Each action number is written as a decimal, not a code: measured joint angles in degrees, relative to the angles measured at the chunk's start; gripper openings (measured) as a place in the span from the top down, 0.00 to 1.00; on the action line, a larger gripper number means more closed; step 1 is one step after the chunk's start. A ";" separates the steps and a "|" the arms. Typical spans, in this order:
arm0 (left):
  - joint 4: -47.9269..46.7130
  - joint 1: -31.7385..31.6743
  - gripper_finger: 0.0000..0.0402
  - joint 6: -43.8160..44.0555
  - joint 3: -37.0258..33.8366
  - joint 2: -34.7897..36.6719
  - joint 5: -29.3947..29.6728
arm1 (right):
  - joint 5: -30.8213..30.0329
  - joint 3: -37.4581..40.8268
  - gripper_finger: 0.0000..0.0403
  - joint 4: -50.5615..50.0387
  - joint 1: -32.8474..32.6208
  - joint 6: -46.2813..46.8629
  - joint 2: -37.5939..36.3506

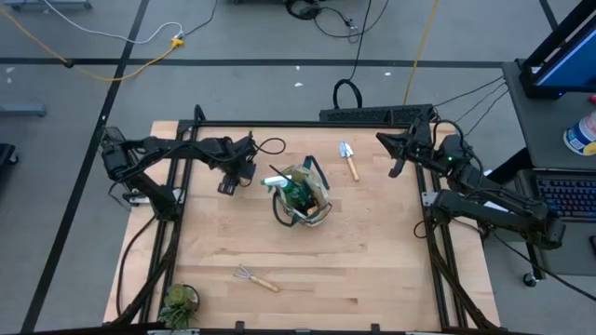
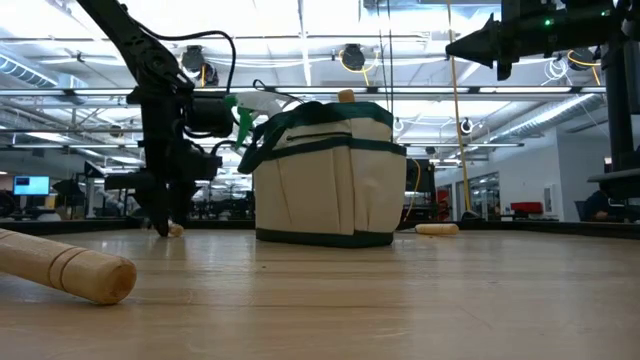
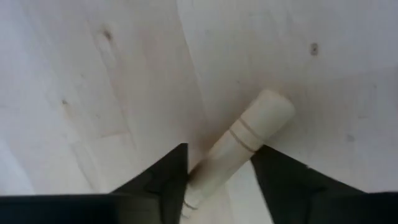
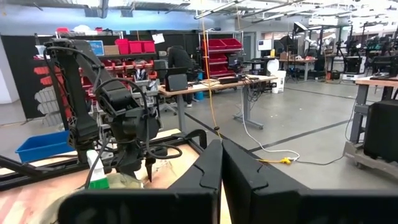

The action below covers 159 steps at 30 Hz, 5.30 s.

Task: Pick & Place Garden tools in Gardening bag
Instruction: Put the top hand rake into the gardening bag

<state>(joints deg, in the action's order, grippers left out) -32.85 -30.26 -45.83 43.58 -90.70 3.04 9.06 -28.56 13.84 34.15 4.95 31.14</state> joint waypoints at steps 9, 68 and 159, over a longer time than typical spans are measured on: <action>-0.42 0.02 0.83 3.21 -0.07 -0.07 -2.69 | 0.02 0.00 1.00 0.01 -0.02 1.77 0.00; 7.09 6.87 0.81 57.58 24.64 31.28 16.07 | 0.26 -0.04 1.00 -6.61 -0.13 1.42 -4.50; 58.69 40.34 0.81 59.31 24.65 -10.38 47.98 | 9.29 0.00 1.00 -20.67 -0.11 2.18 -17.03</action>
<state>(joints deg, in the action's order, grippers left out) 25.83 10.09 13.48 68.23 -101.08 51.02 18.35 -28.56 -6.83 34.04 7.14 14.11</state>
